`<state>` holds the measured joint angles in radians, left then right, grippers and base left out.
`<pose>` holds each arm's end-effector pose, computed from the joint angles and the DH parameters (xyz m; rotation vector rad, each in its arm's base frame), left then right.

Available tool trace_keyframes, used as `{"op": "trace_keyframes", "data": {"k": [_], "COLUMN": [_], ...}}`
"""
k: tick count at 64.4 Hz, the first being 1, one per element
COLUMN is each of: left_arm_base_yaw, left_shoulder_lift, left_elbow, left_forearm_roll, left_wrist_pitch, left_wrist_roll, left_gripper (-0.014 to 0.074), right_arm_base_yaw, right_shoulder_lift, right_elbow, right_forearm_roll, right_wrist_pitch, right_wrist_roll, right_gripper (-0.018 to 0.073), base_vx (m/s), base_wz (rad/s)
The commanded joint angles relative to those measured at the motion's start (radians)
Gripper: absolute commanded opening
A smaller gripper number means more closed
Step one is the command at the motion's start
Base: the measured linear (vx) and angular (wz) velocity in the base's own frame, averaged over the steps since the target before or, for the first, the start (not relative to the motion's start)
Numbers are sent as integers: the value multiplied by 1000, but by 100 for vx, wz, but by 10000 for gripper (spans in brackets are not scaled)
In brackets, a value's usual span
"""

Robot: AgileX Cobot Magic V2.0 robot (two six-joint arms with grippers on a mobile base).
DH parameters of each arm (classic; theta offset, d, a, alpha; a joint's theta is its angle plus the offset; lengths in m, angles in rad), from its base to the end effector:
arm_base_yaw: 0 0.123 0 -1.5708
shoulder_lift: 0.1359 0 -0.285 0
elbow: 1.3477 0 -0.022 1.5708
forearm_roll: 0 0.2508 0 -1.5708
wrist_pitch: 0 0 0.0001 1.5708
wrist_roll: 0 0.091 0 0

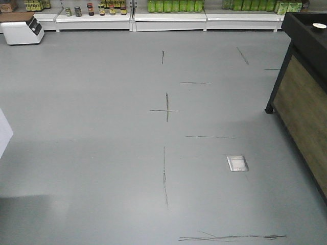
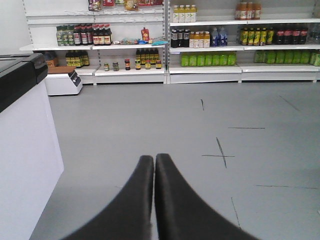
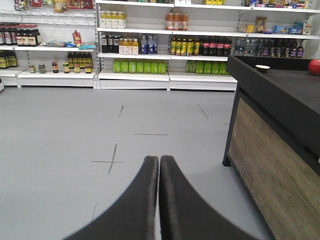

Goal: Pick three apples into basket with both arms
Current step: 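Drive the base forward across the floor toward the fruit tables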

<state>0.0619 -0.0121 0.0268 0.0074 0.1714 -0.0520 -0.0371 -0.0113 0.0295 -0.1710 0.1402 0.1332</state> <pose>0.0562 0.0036 0.1892 -0.0899 1.6673 0.0140 0.0565 -0.0043 0.1913 0.0190 1.6404 -0.0756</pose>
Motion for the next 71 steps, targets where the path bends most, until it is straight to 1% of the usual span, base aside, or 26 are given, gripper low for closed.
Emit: {"op": "trace_keyframes", "data": {"k": [1, 36, 71], "left_arm_base_yaw": [0, 0, 0], "left_shoulder_lift": [-22, -22, -22], "left_elbow": [23, 23, 23], "left_forearm_roll": [-7, -7, -7], "left_wrist_pitch": [-70, -70, -70], "left_wrist_roll": [-3, -3, -3], "left_gripper": [-6, -6, -6], "right_arm_base_yaw": [-1, -1, -1], "right_shoulder_lift": [-8, -8, -8], "right_elbow": [10, 10, 10], "right_forearm_roll": [-11, -11, -11], "right_wrist_pitch": [-73, -73, -73], "right_wrist_roll": [-4, -4, -4], "right_gripper": [-3, -3, -3], "base_vx": [12, 15, 22], "base_wz": [7, 5, -6]}}
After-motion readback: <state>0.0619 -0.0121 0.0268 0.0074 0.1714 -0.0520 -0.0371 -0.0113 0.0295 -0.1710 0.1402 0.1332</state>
